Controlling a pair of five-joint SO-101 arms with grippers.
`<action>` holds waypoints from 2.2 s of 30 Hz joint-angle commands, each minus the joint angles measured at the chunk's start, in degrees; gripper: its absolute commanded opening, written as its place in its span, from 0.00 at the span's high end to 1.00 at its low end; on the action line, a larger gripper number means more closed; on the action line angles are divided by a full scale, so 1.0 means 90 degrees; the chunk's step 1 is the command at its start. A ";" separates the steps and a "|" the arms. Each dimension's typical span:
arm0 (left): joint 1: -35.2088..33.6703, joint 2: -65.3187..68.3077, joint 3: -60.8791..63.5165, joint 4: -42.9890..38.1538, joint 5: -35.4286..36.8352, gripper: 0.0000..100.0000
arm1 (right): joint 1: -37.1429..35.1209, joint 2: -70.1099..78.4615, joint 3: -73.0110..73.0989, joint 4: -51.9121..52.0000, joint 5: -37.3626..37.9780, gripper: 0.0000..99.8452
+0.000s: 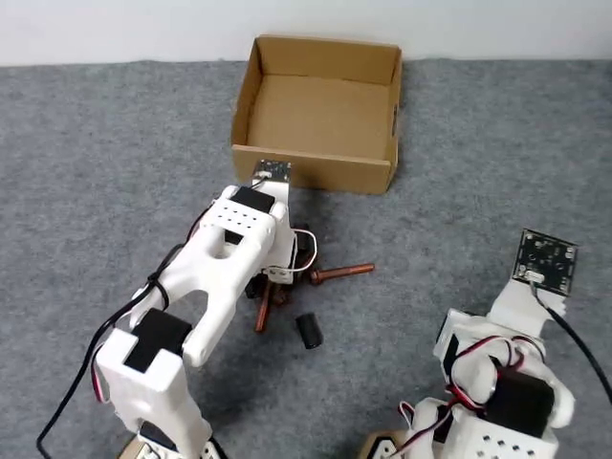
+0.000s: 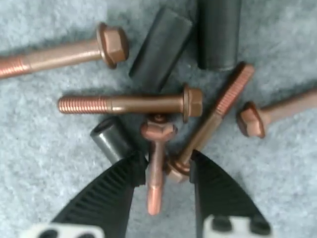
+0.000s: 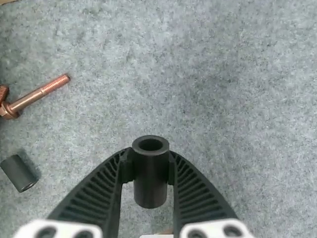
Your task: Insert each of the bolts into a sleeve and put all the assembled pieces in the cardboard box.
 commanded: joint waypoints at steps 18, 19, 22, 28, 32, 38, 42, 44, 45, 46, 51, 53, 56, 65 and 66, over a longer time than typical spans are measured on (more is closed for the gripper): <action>-0.0254 0.0186 -0.0083 0.0000 0.0000 0.90 | 0.0063 -0.0005 -0.0029 -0.0132 -0.0059 0.99; -0.0361 0.0186 -0.0093 0.0000 -0.0010 0.90 | 0.0063 -0.0005 -0.0029 -0.0132 -0.0059 0.99; -0.0615 0.0186 -0.0103 -0.0010 -0.0098 0.90 | 0.0063 -0.0005 -0.0029 -0.0132 -0.0059 0.99; -0.0596 0.0195 -0.0073 -0.0029 -0.0332 0.90 | 0.0063 -0.0005 -0.0029 -0.0132 -0.0059 0.99; -0.0537 0.0195 -0.0073 -0.0127 -0.0332 0.90 | 0.0063 -0.0005 -0.0020 -0.0132 -0.0059 0.99; -0.0391 0.0010 -0.0112 0.0166 -0.0342 0.99 | 0.0054 -0.0005 -0.0020 -0.0132 -0.0059 0.99; -0.0342 -0.0938 -0.0083 0.0752 -0.0322 1.00 | 0.0054 -0.0034 -0.0059 -0.0112 -0.0049 0.99; -0.0381 -0.1690 -0.0073 0.0957 -0.0283 1.00 | 0.0024 -0.0220 -0.0059 -0.0103 -0.0029 0.99; -0.0381 -0.2100 -0.0073 0.1045 -0.0283 1.00 | 0.0015 -0.0347 -0.0049 -0.0093 -0.0029 0.99; -0.0381 -0.2520 -0.0073 0.1133 -0.0293 1.00 | 0.0015 -0.0454 -0.0020 -0.0083 -0.0020 0.99; -0.0342 -0.4552 0.0474 0.1074 -0.0606 1.00 | 0.0024 -0.0855 -0.0010 -0.0024 -0.0010 0.99; -0.0381 -0.5294 0.1050 0.0811 -0.0772 1.00 | 0.0024 -0.0952 -0.0010 -0.0034 -0.0010 0.99; -0.0381 -0.6418 0.1998 0.0352 -0.1026 1.00 | 0.0015 -0.1079 -0.0020 -0.0112 -0.0010 0.99; -0.0342 -0.9270 0.3893 -0.1016 -0.1055 1.00 | -0.1460 -0.1929 -0.0010 -0.1040 -0.0068 0.99; -0.0342 -0.9495 0.4059 -0.1201 -0.1045 1.00 | -0.1802 -0.1978 0.0020 -0.1040 -0.0068 0.99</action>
